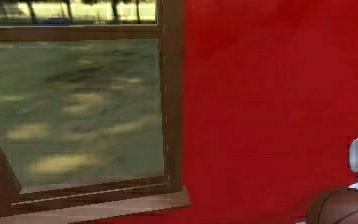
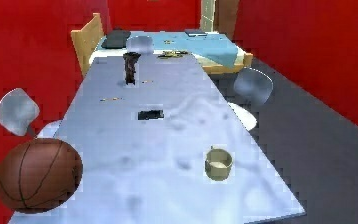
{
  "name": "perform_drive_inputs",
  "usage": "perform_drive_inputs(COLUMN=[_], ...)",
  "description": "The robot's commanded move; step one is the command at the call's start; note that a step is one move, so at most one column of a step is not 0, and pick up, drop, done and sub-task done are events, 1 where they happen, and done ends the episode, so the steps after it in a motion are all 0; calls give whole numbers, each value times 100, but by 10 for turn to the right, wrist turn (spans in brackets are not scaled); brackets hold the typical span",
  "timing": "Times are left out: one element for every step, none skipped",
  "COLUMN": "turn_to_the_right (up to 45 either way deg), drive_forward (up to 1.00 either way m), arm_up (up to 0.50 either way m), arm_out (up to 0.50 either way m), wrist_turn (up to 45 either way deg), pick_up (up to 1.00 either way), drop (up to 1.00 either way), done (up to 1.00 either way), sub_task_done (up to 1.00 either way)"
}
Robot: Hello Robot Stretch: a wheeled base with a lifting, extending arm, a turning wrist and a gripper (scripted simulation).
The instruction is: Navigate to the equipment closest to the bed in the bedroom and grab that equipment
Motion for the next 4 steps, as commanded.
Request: perform_drive_inputs(turn_to_the_right=[0, -300, 0, 0], drive_forward=[5, 0, 0, 0], arm_up=[0, 0, 50, 38], arm_out=[0, 0, 0, 0], wrist_turn=[0, 0, 0, 0], pick_up=[0, 0, 0, 0], drop=[0, 0, 0, 0], done=[0, 0, 0, 0], sub_task_done=[0, 0, 0, 0])
